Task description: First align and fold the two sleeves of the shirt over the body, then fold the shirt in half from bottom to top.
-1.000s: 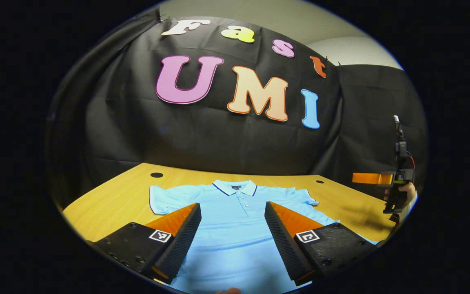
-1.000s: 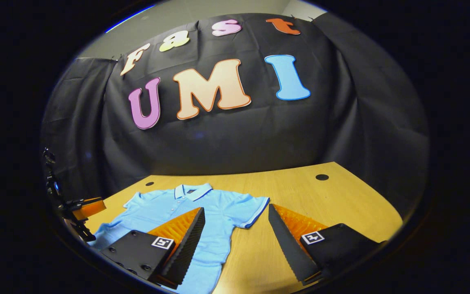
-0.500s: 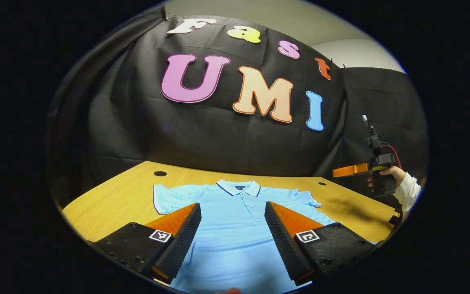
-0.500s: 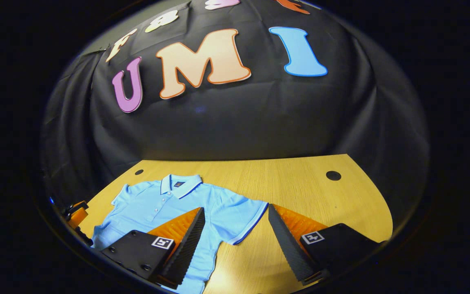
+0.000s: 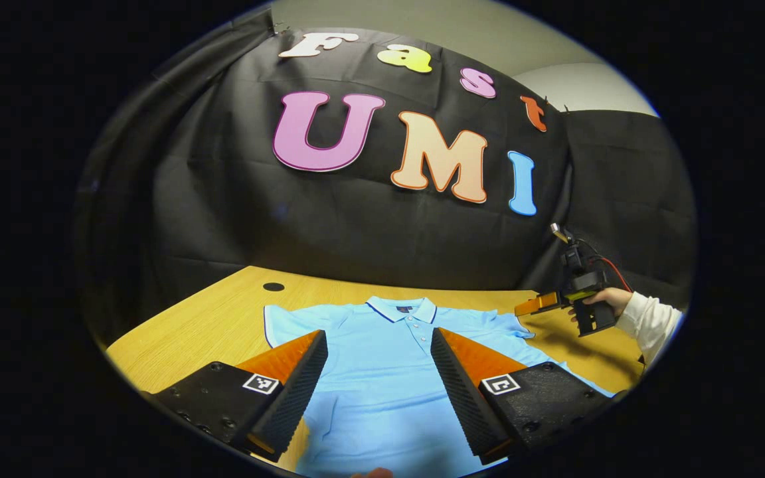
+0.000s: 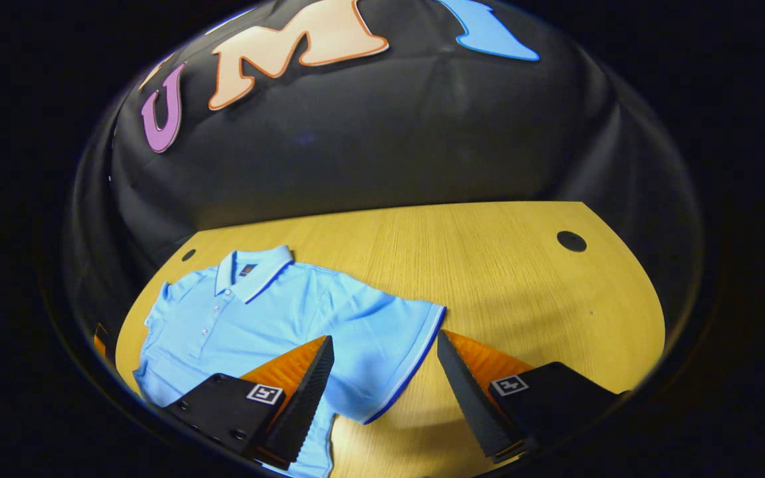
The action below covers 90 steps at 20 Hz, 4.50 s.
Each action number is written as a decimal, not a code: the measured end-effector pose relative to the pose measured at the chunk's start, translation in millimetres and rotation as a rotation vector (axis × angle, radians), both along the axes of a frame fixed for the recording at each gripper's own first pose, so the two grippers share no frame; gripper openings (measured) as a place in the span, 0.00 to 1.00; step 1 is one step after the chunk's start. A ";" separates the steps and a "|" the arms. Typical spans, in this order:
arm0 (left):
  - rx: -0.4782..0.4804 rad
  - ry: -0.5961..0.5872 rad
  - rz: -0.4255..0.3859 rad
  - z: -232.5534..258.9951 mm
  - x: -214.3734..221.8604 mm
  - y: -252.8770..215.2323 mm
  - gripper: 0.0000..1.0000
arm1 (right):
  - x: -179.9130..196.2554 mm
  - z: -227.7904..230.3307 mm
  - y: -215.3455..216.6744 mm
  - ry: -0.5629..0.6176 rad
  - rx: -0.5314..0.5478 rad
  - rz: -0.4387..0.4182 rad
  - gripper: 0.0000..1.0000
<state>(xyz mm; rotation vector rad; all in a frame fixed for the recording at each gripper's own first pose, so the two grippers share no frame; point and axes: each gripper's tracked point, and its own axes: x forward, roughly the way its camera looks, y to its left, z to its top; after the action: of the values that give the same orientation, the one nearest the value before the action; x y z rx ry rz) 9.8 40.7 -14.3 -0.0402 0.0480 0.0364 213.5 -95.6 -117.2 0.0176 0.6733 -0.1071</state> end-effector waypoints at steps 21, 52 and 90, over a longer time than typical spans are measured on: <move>-0.008 0.015 0.010 -6.9 0.9 4.9 0.94 | 3.1 -25.1 -1.6 -0.022 -0.075 0.047 0.17; -0.013 -0.007 0.061 1.1 -1.7 31.5 0.94 | -18.0 -20.5 174.7 -0.054 0.546 0.336 0.38; 0.072 0.545 0.136 -109.5 143.0 176.2 0.90 | -198.4 102.0 41.9 -0.537 0.193 0.062 0.97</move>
<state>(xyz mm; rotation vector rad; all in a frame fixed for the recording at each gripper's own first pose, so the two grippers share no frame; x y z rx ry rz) 152.9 216.9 -123.8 0.0397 0.5888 0.1846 15.1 -53.7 -15.2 0.2037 0.1449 0.0243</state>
